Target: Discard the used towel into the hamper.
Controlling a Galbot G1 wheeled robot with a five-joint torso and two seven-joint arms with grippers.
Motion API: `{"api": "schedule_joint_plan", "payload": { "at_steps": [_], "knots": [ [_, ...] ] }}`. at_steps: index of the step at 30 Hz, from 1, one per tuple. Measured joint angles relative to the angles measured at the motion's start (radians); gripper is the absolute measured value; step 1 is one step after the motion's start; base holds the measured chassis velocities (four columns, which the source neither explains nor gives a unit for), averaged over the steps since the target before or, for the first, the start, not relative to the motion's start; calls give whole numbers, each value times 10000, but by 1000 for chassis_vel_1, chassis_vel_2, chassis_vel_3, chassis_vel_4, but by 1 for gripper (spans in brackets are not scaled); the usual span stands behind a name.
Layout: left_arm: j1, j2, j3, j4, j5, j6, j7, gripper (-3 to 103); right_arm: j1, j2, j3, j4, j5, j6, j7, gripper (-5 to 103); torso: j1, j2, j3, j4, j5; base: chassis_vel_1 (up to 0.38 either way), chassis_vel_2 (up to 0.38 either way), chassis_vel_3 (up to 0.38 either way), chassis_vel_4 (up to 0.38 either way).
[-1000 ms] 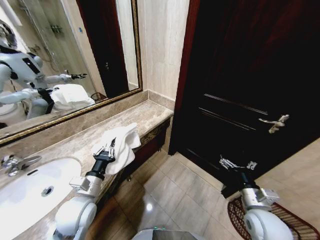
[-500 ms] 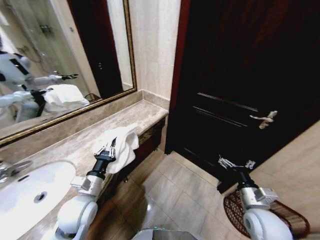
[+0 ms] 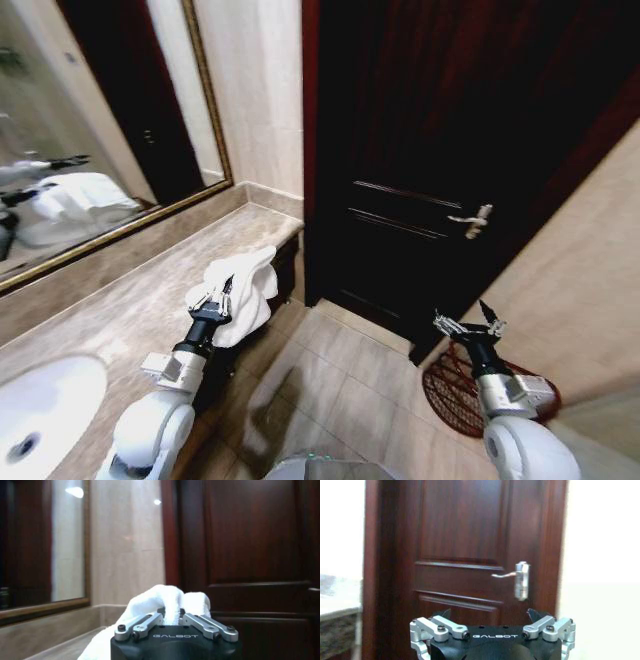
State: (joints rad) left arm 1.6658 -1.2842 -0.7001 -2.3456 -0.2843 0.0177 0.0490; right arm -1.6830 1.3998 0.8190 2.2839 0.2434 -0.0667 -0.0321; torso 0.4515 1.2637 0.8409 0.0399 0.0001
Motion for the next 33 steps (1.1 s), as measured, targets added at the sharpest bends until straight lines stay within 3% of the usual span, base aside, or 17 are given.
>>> {"api": "schedule_joint_plan", "payload": {
  "at_steps": [33],
  "knots": [
    [-300, 107, 383, 571, -142, -14, 97, 4, -173, 169, 261, 23, 6, -58, 506, 100, -1, 1, -1, -2, -1, -127, -126, -122, -126]
  ]
}}
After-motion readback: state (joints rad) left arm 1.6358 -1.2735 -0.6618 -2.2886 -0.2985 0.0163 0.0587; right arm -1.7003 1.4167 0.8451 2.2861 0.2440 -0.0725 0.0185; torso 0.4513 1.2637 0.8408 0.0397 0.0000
